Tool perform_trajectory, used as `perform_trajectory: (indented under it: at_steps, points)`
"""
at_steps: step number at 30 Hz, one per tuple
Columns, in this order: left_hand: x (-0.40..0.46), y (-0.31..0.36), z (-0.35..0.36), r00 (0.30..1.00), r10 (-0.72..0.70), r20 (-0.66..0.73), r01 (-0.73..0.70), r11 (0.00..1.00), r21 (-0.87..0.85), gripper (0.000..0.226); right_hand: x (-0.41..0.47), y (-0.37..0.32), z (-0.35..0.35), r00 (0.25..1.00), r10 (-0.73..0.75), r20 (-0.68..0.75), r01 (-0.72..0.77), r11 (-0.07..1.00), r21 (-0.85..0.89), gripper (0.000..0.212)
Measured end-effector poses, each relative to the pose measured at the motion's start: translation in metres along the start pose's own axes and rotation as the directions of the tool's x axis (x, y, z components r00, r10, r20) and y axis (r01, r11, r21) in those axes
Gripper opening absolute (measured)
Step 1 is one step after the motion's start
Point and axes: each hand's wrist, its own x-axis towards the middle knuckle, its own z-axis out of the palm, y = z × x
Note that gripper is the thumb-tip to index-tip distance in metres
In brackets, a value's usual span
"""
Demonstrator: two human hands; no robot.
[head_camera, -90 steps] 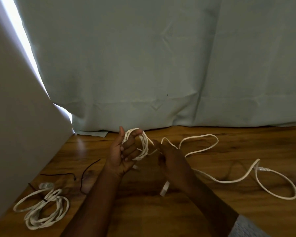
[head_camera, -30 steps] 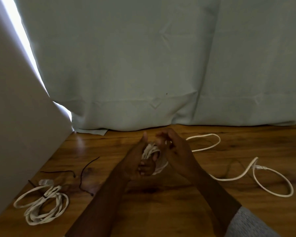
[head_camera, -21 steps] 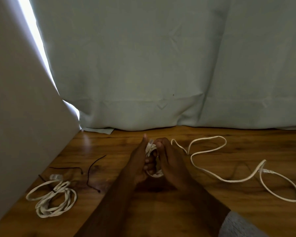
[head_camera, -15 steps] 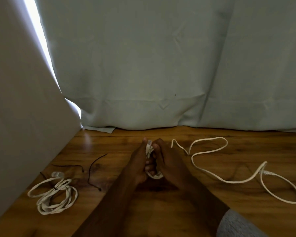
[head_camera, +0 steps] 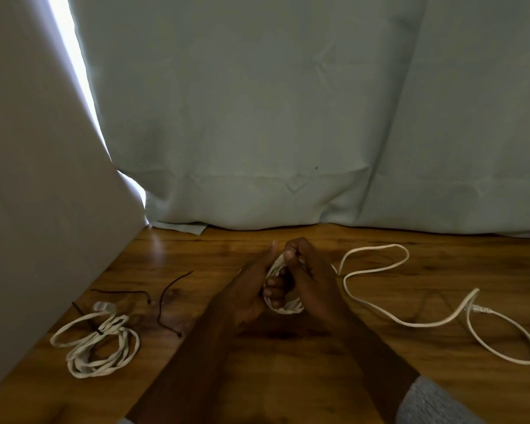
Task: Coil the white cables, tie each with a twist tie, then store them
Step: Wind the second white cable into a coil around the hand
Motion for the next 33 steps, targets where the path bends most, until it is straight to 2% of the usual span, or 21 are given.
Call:
perform_trajectory:
  at_steps: [2, 5, 9, 10, 12, 14, 19, 20, 22, 24, 26, 27, 29, 31, 33]
  points:
    - [0.0, -0.002, 0.001, 0.999, 0.049, 0.013, -0.05, 0.998, 0.038, 0.049, -0.001, 0.002, 0.004, 0.995, 0.1, -0.027, -0.097, 0.988, 0.12, 0.02]
    - [-0.002, -0.003, 0.007, 0.993, 0.113, -0.022, -0.11, 0.99, 0.09, 0.047, -0.003, -0.001, 0.008, 0.962, 0.272, -0.028, -0.255, 0.929, 0.269, 0.025]
    - [-0.008, -0.005, 0.017, 0.974, 0.205, -0.097, -0.188, 0.969, 0.161, 0.046, -0.005, -0.012, 0.009, 0.935, 0.356, 0.002, -0.33, 0.865, 0.378, 0.02]
    - [-0.01, -0.007, 0.018, 0.97, 0.221, -0.106, -0.201, 0.965, 0.171, 0.046, -0.005, -0.014, 0.008, 0.943, 0.334, -0.009, -0.311, 0.887, 0.343, 0.02]
    - [-0.016, -0.01, 0.015, 0.962, 0.245, -0.123, -0.222, 0.959, 0.174, 0.046, -0.006, -0.015, 0.01, 0.972, 0.233, -0.045, -0.223, 0.961, 0.161, 0.019]
    - [-0.025, -0.011, 0.01, 0.955, 0.263, -0.136, -0.241, 0.958, 0.157, 0.047, -0.007, -0.016, 0.018, 0.988, 0.15, -0.046, -0.149, 0.989, 0.019, 0.019]
    - [-0.057, -0.015, -0.014, 0.947, 0.237, -0.217, -0.241, 0.97, 0.01, 0.061, -0.007, -0.03, 0.056, 0.992, 0.123, -0.036, -0.122, 0.992, 0.025, 0.021]
    - [-0.065, -0.016, -0.017, 0.928, 0.257, -0.27, -0.258, 0.966, 0.03, 0.063, -0.006, -0.034, 0.065, 0.992, 0.124, -0.021, -0.123, 0.991, 0.044, 0.022]
    - [-0.083, -0.015, -0.024, 0.841, 0.329, -0.431, -0.3, 0.944, 0.135, 0.068, -0.007, -0.041, 0.085, 0.994, 0.096, 0.056, -0.102, 0.989, 0.11, 0.023]
    - [-0.101, -0.012, -0.036, 0.748, 0.358, -0.559, -0.347, 0.929, 0.132, 0.065, -0.01, -0.047, 0.104, 0.981, 0.154, 0.12, -0.179, 0.955, 0.236, 0.028]
    - [-0.119, -0.011, -0.053, 0.664, 0.382, -0.642, -0.422, 0.901, 0.1, 0.07, -0.011, -0.047, 0.116, 0.959, 0.246, 0.144, -0.277, 0.92, 0.278, 0.032]
    - [-0.128, -0.013, -0.064, 0.614, 0.42, -0.668, -0.461, 0.878, 0.129, 0.071, -0.011, -0.046, 0.119, 0.954, 0.253, 0.162, -0.285, 0.933, 0.221, 0.03]
    - [-0.143, -0.019, -0.081, 0.513, 0.474, -0.716, -0.487, 0.847, 0.213, 0.067, -0.011, -0.042, 0.124, 0.936, 0.222, 0.274, -0.231, 0.973, -0.001, 0.02]
    - [-0.153, -0.023, -0.085, 0.464, 0.479, -0.745, -0.443, 0.854, 0.273, 0.066, -0.015, -0.044, 0.127, 0.874, 0.224, 0.431, -0.155, 0.97, -0.189, 0.013]
    - [-0.157, -0.024, -0.084, 0.45, 0.47, -0.759, -0.414, 0.863, 0.288, 0.066, -0.021, -0.046, 0.13, 0.828, 0.213, 0.518, -0.07, 0.957, -0.282, 0.008]
